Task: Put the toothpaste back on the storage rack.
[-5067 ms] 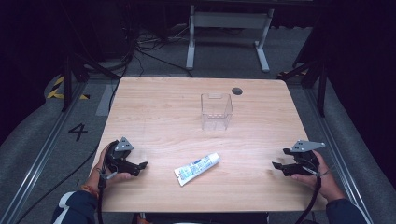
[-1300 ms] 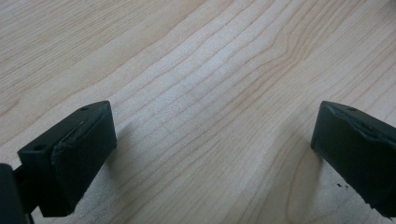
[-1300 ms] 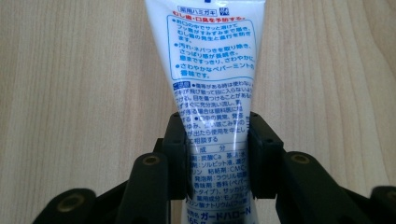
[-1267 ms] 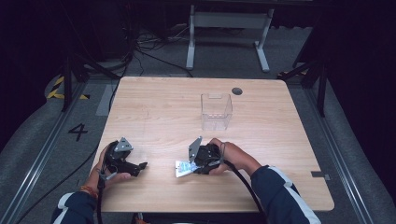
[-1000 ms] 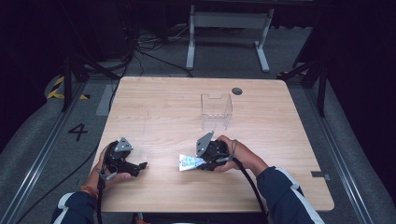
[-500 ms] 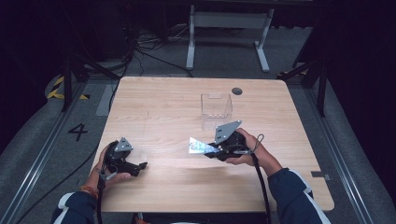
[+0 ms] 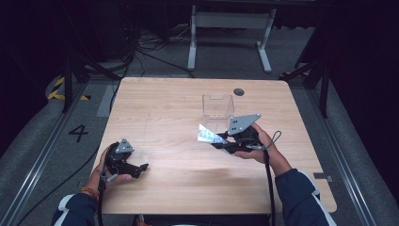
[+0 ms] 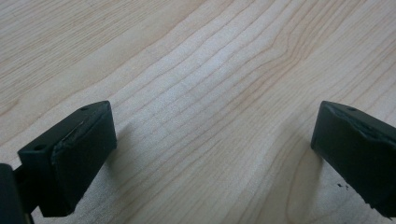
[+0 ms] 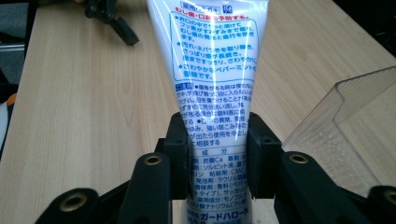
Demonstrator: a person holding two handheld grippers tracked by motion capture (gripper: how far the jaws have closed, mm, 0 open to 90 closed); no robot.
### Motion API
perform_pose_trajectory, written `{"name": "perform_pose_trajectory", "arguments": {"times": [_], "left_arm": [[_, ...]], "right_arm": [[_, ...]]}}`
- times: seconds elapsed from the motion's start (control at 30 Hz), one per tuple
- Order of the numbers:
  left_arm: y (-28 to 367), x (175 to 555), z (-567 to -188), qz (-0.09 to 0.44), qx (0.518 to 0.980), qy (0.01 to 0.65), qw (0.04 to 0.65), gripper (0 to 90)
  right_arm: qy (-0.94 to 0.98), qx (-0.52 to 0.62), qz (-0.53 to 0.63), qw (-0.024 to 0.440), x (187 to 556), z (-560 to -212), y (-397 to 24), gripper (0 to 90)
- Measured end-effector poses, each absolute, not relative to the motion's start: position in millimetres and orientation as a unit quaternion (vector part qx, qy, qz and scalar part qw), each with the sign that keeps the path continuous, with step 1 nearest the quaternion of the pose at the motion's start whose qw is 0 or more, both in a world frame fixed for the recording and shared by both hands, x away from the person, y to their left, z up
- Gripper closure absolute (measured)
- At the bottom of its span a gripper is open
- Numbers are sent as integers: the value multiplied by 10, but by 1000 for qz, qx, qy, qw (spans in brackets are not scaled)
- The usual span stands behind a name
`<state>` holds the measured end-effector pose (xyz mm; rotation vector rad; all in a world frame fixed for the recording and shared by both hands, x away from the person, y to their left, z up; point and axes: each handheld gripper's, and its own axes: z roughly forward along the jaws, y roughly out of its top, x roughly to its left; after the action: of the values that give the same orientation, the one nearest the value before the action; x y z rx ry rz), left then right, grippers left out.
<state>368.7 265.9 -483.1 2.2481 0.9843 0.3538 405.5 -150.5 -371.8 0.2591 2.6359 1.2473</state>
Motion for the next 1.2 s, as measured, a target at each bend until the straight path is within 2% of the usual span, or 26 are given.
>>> {"name": "perform_pose_trajectory", "arguments": {"times": [0.77,1.2], "left_arm": [[2659,3687,-4831,135,857,375,325,6],[2660,3688,-4831,135,857,375,325,6]], "right_arm": [[855,134,477,154,4381,-3372,-1594,673],[843,154,487,168,4635,-3347,-1542,674]]}}
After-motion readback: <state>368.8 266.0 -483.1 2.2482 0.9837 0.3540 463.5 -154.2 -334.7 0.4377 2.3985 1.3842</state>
